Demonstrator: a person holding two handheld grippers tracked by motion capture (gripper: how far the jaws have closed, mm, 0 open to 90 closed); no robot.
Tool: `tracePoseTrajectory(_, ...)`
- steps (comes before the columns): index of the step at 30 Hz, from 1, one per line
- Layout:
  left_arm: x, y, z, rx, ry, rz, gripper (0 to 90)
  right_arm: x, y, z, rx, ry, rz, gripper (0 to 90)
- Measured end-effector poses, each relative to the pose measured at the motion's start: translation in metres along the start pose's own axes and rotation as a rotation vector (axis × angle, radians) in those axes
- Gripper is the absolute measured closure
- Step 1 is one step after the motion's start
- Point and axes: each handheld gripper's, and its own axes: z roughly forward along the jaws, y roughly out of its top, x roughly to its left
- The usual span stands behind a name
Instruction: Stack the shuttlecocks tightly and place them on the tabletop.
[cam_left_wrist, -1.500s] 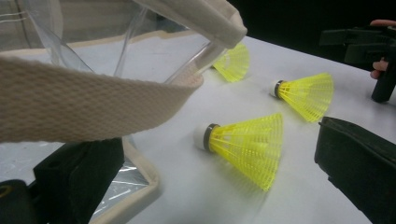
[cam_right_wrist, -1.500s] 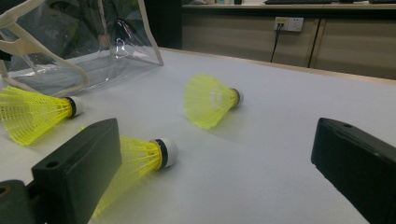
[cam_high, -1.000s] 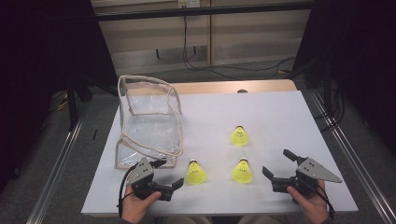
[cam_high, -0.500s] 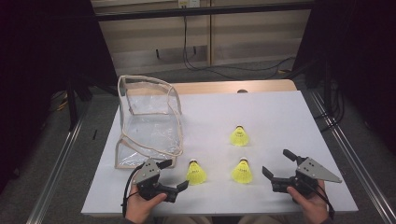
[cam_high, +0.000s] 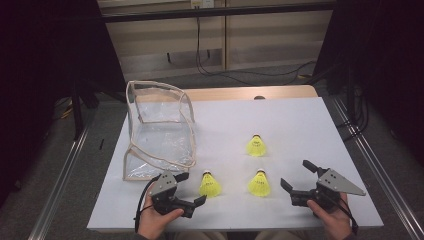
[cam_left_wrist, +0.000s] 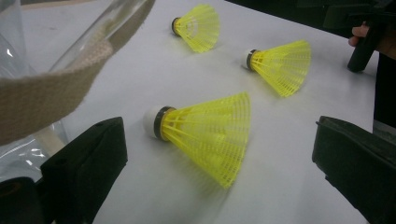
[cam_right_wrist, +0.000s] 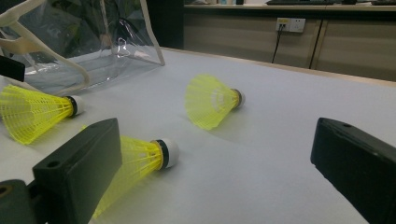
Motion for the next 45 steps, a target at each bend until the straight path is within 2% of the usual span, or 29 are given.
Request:
tracePoseTrajectory(7,-0.001,0.001,0.003,0.028,0.011,-0.008,4.7,0.000,0.000,0.000,-0.001,0.001,-0.001,1.5)
tracePoseTrajectory(21,-0.003,0.001,0.008,0.044,0.005,-0.016,7.3,0.000,0.000,0.000,-0.003,-0.001,-0.003,1.5)
tracePoseTrajectory(30,-0.004,0.001,0.012,0.071,0.008,-0.012,9.6,0.000,0.000,0.000,-0.003,-0.001,-0.003,1.5)
tracePoseTrajectory(45,-0.001,0.001,0.017,0.120,0.052,-0.014,17.8,-0.001,0.001,0.001,-0.005,0.001,-0.003,1.5)
